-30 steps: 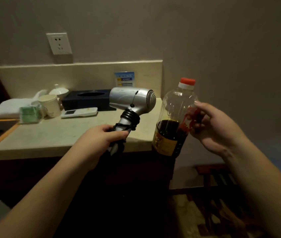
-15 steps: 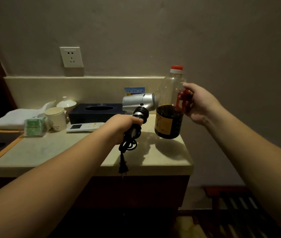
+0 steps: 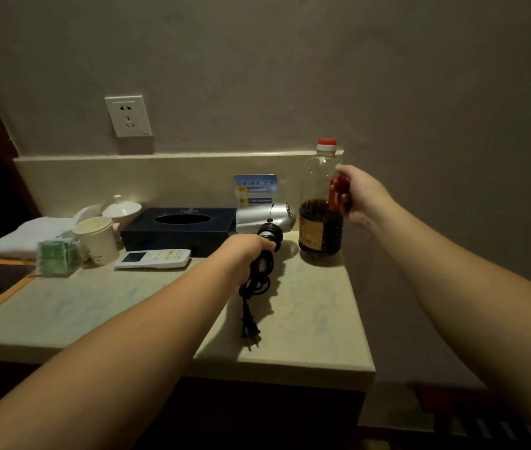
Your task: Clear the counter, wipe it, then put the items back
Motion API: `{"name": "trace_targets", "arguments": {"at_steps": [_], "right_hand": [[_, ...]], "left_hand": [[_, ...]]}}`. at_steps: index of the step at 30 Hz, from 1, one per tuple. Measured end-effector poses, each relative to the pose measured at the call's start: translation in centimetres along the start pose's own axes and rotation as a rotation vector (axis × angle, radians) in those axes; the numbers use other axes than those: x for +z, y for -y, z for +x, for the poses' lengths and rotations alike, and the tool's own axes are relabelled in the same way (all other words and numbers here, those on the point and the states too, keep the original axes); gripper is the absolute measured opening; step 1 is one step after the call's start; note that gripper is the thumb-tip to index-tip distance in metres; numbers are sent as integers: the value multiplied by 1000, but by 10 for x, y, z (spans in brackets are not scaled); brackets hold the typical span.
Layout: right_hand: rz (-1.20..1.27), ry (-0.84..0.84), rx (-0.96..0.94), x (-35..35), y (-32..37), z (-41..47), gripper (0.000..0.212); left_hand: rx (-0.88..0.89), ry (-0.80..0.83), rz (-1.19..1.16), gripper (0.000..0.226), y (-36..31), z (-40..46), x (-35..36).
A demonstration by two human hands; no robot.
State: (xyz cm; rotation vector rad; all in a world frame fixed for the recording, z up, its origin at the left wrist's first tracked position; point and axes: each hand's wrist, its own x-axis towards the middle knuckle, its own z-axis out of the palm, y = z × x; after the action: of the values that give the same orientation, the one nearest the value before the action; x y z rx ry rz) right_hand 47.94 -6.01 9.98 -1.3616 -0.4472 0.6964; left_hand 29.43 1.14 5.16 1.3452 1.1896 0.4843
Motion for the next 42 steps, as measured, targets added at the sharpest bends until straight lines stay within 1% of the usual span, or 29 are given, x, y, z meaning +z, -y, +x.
{"name": "trace_targets", "arguments": {"at_steps": [6,11,12,14,16,18,22,23,27,33,35,38,40,42], "right_hand": [[18,21,18,1,-11,37,24],[11,38,27,8,-16,58,39],[10,43,30,10,-17,61,38],[17,51,29,14,-20,66,27],[20,46,17,19,-21,69,21],[7,39,5,22,-22,72,23],[-23,59,10,17,-22,77,25],[-34,63,8,15,-22,77,26],[-68,95,10,10,-21,78,25],[-105,112,5,9,-21,76,27],[-134,90,9,10,-19,73,26],[-169,49,-3,13,-17,68,33],[-191,30,-37,16,-17,62,34],[-220,-3,-50,17,-19,54,42]], "left_hand": [[-67,-71,35,52,-4,18,11],[-101,-79,80,54,-2,27,12],[-102,-78,92,55,-1,29,12],[-92,-84,136,55,-1,32,10],[-85,-95,207,54,-3,34,7],[-91,-94,283,51,-3,34,4],[-74,-69,526,30,-1,35,1],[-59,-67,587,29,0,35,2],[19,-80,737,34,5,36,1],[17,-80,784,41,7,37,3],[15,-86,782,42,8,37,3],[60,-87,816,41,11,36,0],[94,-78,841,40,11,33,-4],[124,-71,837,39,14,31,-10]]}}
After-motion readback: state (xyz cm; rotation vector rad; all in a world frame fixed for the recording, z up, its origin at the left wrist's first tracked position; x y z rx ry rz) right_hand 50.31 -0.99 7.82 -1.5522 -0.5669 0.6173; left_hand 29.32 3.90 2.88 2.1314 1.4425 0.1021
